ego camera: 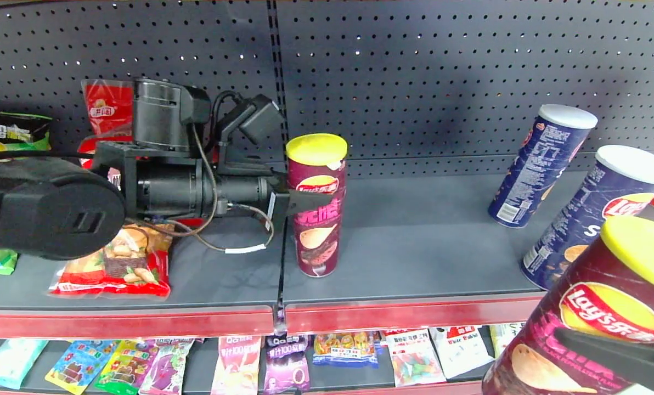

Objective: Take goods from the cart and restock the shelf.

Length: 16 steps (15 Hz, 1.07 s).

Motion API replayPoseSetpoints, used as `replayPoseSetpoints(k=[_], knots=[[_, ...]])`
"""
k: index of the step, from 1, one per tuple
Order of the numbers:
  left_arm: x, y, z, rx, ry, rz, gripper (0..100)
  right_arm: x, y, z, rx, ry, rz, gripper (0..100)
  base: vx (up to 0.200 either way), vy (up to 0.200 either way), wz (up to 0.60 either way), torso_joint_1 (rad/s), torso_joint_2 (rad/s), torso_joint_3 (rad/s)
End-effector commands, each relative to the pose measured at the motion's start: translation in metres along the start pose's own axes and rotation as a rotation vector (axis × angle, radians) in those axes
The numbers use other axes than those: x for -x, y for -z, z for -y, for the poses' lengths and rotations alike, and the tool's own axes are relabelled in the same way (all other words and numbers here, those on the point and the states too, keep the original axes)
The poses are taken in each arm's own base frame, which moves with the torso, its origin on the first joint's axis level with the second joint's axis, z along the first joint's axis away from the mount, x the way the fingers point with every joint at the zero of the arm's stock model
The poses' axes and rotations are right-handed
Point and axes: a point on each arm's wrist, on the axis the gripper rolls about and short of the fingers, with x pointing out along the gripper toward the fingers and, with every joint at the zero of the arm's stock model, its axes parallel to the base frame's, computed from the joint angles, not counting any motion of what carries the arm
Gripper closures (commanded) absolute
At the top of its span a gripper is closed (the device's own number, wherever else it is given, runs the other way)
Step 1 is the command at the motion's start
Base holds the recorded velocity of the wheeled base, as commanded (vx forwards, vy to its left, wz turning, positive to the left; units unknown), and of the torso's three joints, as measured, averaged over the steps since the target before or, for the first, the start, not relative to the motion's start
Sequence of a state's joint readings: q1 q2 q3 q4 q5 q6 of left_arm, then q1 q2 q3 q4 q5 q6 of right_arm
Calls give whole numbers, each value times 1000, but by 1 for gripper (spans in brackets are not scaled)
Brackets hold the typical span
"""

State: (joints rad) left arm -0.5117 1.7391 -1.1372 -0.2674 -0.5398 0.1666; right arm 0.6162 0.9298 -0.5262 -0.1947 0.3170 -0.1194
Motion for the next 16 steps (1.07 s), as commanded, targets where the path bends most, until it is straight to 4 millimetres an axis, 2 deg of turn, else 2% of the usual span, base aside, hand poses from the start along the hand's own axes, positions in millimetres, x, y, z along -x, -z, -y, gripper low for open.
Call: replayPoseSetpoints(k=[1,4,13,14,16], knots=[[19,-1,19,-18,4,23,100,0,0,0,0,0,-1,100,0,0,0,0,0,0],[25,4,31,24,0,12,100,0,0,0,0,1,0,100,0,0,0,0,0,0],[24,10,31,34,-4,-8,100,-1,-2,1,1,1,3,100,0,0,0,0,0,0],[24,10,31,33,-5,-7,0,-3,-3,1,0,1,0,100,0,0,0,0,0,0],[26,10,32,33,-8,-7,0,-11,-10,5,0,0,-3,100,0,0,0,0,0,0]])
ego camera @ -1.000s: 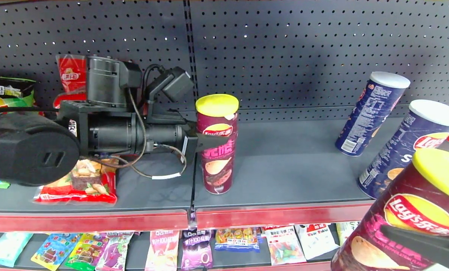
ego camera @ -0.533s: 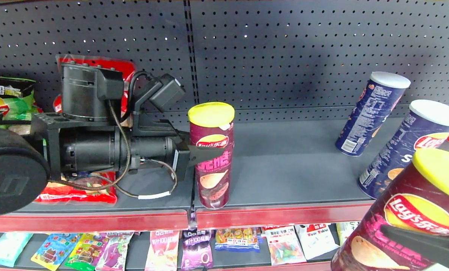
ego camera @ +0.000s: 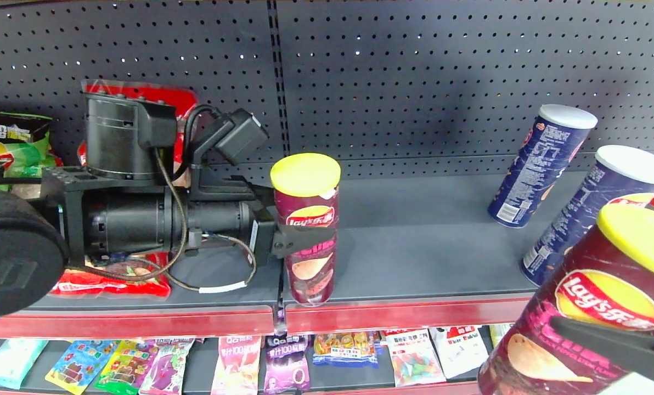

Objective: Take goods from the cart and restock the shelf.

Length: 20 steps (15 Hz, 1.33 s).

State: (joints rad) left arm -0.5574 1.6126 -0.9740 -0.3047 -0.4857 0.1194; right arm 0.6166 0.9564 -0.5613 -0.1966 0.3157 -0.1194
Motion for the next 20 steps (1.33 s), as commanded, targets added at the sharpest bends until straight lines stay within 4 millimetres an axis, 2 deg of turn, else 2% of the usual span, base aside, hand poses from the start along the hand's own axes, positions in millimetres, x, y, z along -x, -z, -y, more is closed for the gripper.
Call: replayPoseSetpoints(k=[1,3,6,7,10,12,13,14,15,18,20], knots=[[6,3,3,2,-13,-5,0,-17,-12,7,-4,-2,-14,100,0,0,0,0,0,0],[17,11,7,11,-37,-20,0,-36,-23,15,-5,-2,-27,100,0,0,0,0,0,0],[47,27,15,29,-71,-33,0,-69,-45,28,-3,0,-26,100,0,0,0,0,0,0],[52,30,17,32,-78,-35,0,-75,-48,30,-2,0,-26,100,0,0,0,0,0,0],[91,56,35,51,-113,-38,0,-120,-68,48,3,-1,-20,100,0,0,0,0,0,0],[106,68,45,56,-121,-37,0,-146,-73,61,10,9,-19,100,0,0,0,0,0,0],[106,69,46,56,-121,-37,0,-147,-73,61,12,9,-19,100,0,0,0,0,0,0],[119,75,51,55,-142,-22,0,-175,-77,71,30,10,7,100,0,0,0,0,0,0],[122,76,52,60,-148,-17,0,-182,-78,73,33,9,12,100,0,0,0,0,0,0],[137,80,58,88,-193,13,0,-223,-80,88,68,9,25,100,0,0,0,0,0,0],[148,81,64,88,-209,27,0,-242,-78,94,90,8,27,100,0,0,0,0,0,0]])
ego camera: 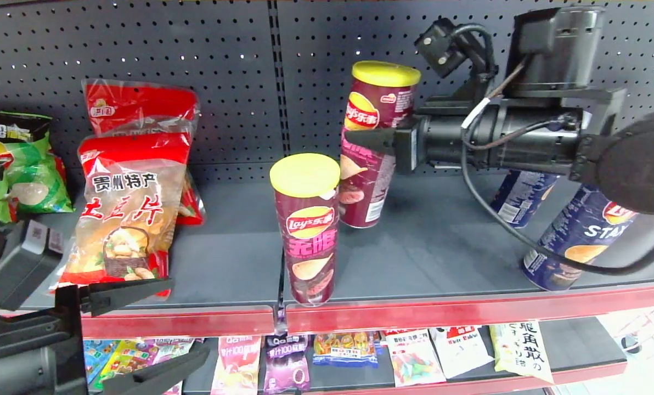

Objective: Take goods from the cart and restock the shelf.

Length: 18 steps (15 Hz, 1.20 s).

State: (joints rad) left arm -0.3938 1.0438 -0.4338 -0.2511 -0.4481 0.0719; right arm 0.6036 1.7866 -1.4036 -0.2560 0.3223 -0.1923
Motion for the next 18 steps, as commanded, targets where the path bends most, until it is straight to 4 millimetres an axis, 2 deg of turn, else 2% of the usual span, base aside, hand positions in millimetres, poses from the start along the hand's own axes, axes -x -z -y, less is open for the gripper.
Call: replayPoseSetpoints(k=[1,6,8,18], knots=[[20,-1,7,-13,-21,51,0,-41,19,9,0,-30,-28,100,0,0,0,0,0,0],[33,-3,7,10,-78,92,0,-78,34,24,13,-70,-15,100,0,0,0,0,0,0],[33,-3,7,11,-81,92,0,-85,36,27,48,-77,-3,100,0,0,0,0,0,0],[31,-3,6,23,-80,86,0,-90,44,31,39,-73,-19,100,0,0,0,0,0,0]])
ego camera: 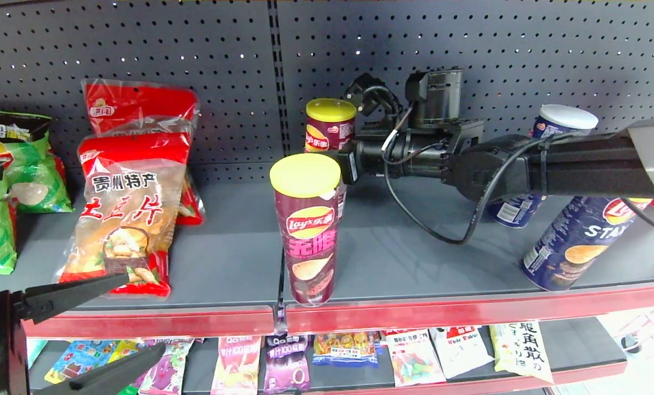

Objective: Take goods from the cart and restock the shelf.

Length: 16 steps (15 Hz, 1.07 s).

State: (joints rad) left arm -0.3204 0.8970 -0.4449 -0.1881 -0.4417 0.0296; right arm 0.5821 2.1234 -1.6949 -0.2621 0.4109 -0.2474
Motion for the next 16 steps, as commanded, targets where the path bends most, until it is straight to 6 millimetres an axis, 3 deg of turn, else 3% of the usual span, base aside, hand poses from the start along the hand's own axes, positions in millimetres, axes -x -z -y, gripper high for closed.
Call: replayPoseSetpoints(k=[1,7,8,13,16], knots=[[-1,0,-1,4,0,-5,0,1,0,1,1,2,0,100,0,0,0,0,0,0],[-1,1,-1,7,2,-8,0,-2,4,0,-3,-2,-9,100,0,0,0,0,0,0],[-1,1,-1,7,2,-7,0,-2,4,0,-5,-2,-10,0,0,0,0,0,0,0],[-3,1,-1,9,2,-12,0,1,3,0,-16,3,-10,0,0,0,0,0,0,0],[-4,-2,-2,8,2,-9,0,15,-2,-8,-19,-2,-22,0,0,0,0,0,0,0]])
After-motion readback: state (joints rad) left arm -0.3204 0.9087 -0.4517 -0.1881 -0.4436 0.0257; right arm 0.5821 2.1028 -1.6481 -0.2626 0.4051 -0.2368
